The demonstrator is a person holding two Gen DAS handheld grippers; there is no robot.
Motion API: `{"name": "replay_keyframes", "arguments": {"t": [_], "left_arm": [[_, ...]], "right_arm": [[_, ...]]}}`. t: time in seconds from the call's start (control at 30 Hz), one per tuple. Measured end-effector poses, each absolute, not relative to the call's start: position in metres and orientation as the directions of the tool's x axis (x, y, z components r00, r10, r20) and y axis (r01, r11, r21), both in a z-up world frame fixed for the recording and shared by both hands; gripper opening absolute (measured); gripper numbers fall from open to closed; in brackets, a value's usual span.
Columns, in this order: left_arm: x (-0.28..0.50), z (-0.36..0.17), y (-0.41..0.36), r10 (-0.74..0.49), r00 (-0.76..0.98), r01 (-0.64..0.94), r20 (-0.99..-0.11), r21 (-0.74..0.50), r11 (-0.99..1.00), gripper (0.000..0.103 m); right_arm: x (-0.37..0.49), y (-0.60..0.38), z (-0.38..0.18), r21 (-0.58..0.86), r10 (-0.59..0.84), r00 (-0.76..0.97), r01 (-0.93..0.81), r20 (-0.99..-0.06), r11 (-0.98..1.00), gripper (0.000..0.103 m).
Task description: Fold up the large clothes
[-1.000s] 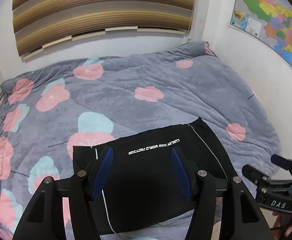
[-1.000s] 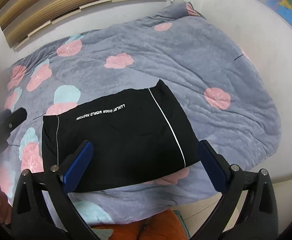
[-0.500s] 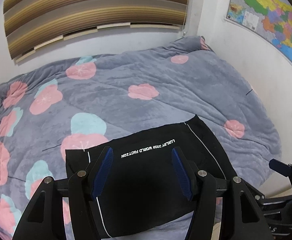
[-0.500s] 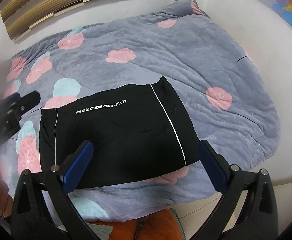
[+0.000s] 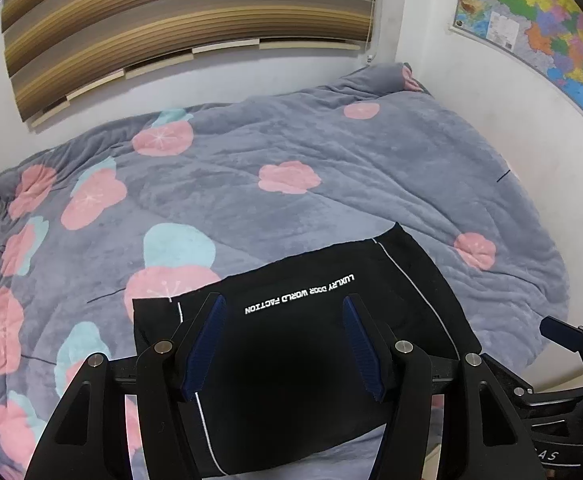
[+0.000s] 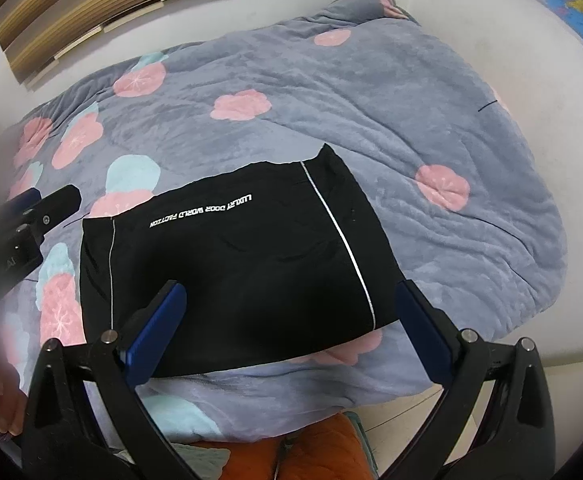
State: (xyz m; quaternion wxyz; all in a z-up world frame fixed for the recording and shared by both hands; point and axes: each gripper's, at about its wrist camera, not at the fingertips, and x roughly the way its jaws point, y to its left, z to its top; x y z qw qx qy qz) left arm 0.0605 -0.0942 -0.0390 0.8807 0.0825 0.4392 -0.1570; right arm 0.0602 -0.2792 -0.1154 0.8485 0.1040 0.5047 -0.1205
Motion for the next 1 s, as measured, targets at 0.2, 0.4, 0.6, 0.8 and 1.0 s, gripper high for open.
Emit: {"name": "replay_keyframes", "arguments": {"t": [0.2, 0.4, 0.6, 0.8, 1.0], "left_arm": [[0.060, -0.037, -0.086, -0.182, 0.575, 0.321, -0.797, 0.015, 0.947, 0.063], [0.052, -0.035, -0.074, -0.179, 0.575, 0.279, -0.798, -0.015, 0.960, 0.063], [0.046, -0.040, -0.062, -0.154, 0.570, 0.245, -0.807, -0.012, 0.969, 0.063], [0.043, -0.044, -0.054, -0.136, 0.565, 0.211, -0.814, -0.018, 0.977, 0.063], [0.041, -0.046, -0.052, -0.087, 0.570, 0.176, -0.817, 0.017, 0.984, 0.063]], "right_arm": [[0.062, -0.277, -0.116, 0.072, -0.074, 0.466, 0.288, -0.882, 0.955, 0.101], [0.059, -0.284, -0.117, 0.087, -0.065, 0.469, 0.295, -0.881, 0.951, 0.101], [0.063, -0.284, -0.119, 0.093, -0.052, 0.462, 0.287, -0.885, 0.953, 0.101], [0.067, -0.276, -0.119, 0.081, -0.045, 0.464, 0.248, -0.885, 0.965, 0.101], [0.070, -0.270, -0.120, 0.087, -0.025, 0.467, 0.216, -0.884, 0.972, 0.101]]}}
